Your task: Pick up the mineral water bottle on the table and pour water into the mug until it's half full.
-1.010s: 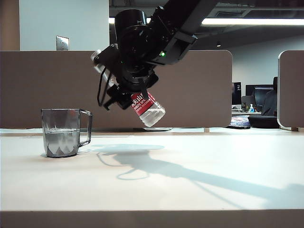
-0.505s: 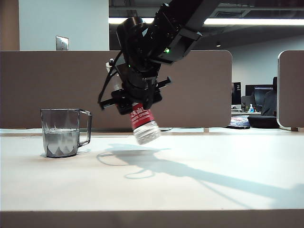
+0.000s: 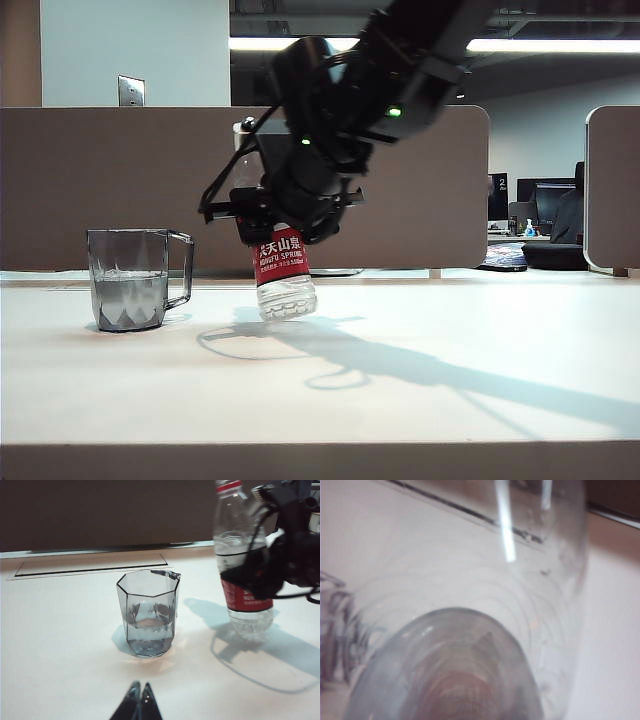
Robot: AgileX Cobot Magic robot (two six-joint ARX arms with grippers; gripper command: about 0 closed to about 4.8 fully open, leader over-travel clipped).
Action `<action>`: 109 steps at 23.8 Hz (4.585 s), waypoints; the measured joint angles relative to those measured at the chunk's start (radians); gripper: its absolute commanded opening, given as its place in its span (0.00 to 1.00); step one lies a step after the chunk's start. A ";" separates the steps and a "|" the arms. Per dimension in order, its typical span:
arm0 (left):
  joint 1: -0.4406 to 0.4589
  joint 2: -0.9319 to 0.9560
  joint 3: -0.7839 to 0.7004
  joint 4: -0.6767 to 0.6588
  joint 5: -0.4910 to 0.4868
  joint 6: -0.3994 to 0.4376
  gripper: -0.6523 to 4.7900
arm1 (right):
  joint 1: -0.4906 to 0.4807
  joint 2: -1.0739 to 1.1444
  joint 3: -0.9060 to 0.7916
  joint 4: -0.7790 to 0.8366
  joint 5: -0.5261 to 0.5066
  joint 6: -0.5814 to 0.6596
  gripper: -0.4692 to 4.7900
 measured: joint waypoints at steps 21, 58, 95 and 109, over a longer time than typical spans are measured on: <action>0.000 0.000 0.000 0.000 0.000 0.000 0.11 | -0.053 -0.039 -0.350 0.536 -0.150 0.134 0.93; 0.232 0.000 0.000 0.000 0.000 0.000 0.11 | -0.037 -1.020 -0.958 0.115 -0.343 0.245 0.08; 0.232 0.000 0.000 0.000 0.001 0.000 0.11 | -0.644 -2.024 -1.343 -0.223 -0.354 0.092 0.08; 0.232 0.000 0.000 0.000 0.001 0.000 0.11 | -0.676 -2.081 -1.344 -0.276 -0.277 0.090 0.08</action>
